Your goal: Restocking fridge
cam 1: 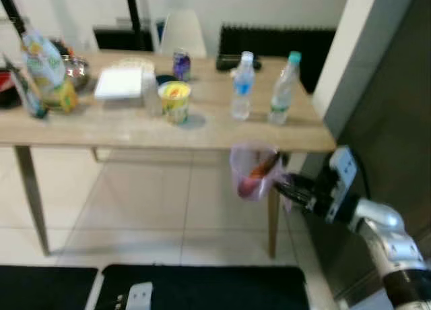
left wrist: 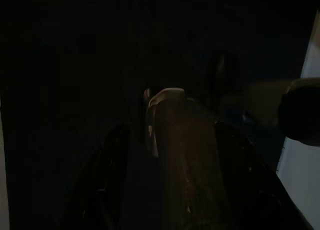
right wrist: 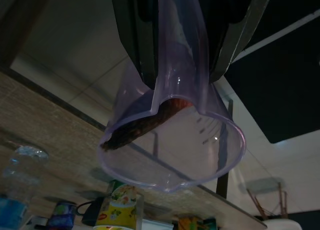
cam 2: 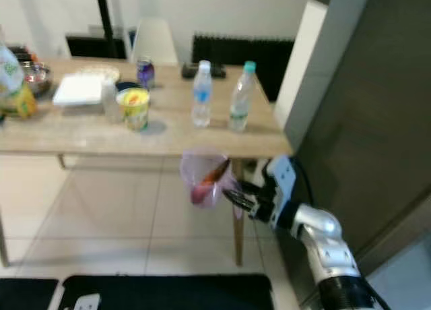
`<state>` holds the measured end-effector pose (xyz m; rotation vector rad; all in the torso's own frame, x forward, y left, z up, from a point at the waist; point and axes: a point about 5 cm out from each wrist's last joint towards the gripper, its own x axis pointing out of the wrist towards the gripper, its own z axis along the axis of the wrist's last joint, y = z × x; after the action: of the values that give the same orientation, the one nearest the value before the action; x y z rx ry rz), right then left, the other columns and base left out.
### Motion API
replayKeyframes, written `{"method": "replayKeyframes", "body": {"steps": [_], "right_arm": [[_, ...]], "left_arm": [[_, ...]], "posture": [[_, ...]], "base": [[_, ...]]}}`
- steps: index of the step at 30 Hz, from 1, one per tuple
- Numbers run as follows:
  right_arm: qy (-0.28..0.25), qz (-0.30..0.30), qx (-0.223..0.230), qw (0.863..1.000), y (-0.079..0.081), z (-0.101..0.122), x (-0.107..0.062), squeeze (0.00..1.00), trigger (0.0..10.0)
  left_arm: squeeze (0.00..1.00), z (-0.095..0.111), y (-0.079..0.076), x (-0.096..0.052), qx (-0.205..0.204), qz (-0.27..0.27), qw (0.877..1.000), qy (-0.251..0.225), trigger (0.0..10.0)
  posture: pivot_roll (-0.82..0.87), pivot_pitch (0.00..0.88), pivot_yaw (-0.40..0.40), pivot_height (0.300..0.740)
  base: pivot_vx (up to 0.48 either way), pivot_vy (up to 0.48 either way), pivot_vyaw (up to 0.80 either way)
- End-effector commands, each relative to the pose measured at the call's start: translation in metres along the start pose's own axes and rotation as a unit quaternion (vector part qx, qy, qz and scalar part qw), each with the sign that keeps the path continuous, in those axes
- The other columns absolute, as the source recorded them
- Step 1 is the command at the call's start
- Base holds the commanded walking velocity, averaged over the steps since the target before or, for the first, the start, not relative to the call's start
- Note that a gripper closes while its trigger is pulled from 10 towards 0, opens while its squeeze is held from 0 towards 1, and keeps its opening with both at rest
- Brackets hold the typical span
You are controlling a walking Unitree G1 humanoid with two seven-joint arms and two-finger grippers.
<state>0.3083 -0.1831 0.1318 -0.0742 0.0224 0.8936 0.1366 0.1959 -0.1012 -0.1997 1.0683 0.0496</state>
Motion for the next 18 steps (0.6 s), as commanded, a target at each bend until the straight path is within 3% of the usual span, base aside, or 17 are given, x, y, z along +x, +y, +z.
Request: {"method": "replayKeyframes", "body": {"steps": [1,8,18], "right_arm": [[-0.01,-0.014,-0.01,1.0,-0.0058,0.0082,0.0003,0.0,10.0],[-0.003,-0.032,-0.011,0.999,-0.0097,0.0081,0.0018,0.0,10.0],[0.001,-0.043,-0.013,0.999,-0.0131,0.0086,0.0034,0.0,10.0]], "left_arm": [[0.0,-0.0021,-0.0003,-0.0001,0.006,0.0,1.0,0.006,10.0],[0.0,-0.0019,0.0002,-0.0003,0.007,0.0,1.0,0.003,10.0],[0.0,-0.0019,0.0001,-0.0004,0.013,-0.002,1.0,0.002,10.0]], "posture": [[0.0,0.0,-0.054,0.74],[0.0,0.0,-0.055,0.74],[0.0,0.0,-0.056,0.74]], "base": [[-0.33,0.0,0.0],[-0.126,0.0,-0.13],[0.0,0.0,-0.79]]}}
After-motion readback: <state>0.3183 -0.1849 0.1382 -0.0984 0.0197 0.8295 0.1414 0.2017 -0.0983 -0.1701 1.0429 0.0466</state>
